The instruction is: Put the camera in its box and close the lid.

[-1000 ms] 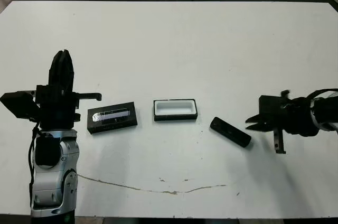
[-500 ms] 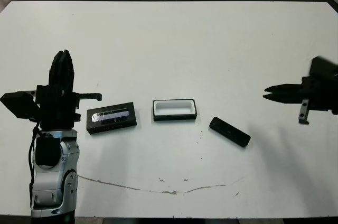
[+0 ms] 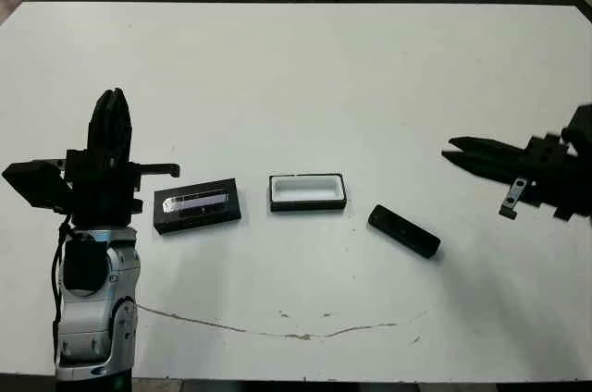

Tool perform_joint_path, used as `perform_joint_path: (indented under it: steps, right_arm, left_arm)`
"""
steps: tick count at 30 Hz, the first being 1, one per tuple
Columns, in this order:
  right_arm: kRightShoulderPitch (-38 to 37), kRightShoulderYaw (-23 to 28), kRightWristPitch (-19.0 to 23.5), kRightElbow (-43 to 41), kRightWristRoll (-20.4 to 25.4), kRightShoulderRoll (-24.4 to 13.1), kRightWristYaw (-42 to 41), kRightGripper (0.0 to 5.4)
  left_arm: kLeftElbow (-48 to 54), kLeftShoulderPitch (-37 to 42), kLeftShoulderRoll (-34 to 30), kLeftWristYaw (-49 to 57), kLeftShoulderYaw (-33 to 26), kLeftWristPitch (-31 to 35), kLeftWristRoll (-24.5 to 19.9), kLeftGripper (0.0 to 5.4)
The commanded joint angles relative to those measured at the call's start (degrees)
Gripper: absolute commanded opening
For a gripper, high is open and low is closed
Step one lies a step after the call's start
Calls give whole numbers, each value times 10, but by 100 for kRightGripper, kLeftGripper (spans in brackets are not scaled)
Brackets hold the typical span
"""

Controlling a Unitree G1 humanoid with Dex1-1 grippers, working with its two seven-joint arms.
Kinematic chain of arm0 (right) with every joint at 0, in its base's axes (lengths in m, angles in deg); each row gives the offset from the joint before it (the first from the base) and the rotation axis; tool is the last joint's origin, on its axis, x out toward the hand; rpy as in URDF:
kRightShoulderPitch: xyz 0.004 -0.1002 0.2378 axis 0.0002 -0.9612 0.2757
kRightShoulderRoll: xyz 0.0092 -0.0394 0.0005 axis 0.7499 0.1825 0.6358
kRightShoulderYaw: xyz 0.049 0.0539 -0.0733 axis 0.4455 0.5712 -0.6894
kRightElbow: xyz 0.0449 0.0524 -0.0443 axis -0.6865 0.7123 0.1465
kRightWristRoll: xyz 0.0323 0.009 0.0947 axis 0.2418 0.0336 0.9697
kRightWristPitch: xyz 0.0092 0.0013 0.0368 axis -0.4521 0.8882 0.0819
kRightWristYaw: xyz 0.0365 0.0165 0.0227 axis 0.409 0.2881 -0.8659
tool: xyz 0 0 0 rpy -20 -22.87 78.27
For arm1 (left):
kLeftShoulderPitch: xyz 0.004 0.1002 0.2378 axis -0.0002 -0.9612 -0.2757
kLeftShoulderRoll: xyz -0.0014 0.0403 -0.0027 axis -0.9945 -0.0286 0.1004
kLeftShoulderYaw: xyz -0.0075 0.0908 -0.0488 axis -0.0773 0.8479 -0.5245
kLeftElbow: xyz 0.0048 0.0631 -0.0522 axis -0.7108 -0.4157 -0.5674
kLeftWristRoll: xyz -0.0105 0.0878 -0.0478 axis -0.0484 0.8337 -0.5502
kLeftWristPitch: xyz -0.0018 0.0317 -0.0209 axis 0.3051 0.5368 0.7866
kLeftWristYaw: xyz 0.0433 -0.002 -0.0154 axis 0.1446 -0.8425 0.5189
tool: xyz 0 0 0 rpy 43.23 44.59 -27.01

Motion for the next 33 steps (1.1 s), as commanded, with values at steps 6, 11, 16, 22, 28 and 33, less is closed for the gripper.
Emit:
perform_joint_path:
  steps: [6, 11, 16, 22, 28, 33]
  right_arm:
    - [-17, -27, -93, 101, -30, 31, -4, 279]
    - [-9, -42, -89, 109, -27, 16, -27, 392]
    - [-39, -32, 22, -31, -2, -16, -11, 429]
    - [-3, -33, 11, 70, 35, 0, -65, 516]
    - [2, -15, 8, 88, 62, 14, -74, 539]
    - [6, -25, 9, 102, 67, 17, -84, 525]
  left_arm:
    - [-6, -13, 1, -3, 2, 12, -12, 0]
    - [-8, -13, 0, -1, 3, 10, -12, 0]
    - [-8, -12, -1, -1, 3, 13, -12, 0]
    - [-4, -13, -1, 1, 3, 17, -13, 0]
    - [-2, -15, 1, 4, 4, 19, -10, 0]
    - [-5, -14, 1, 0, 4, 18, -15, 0]
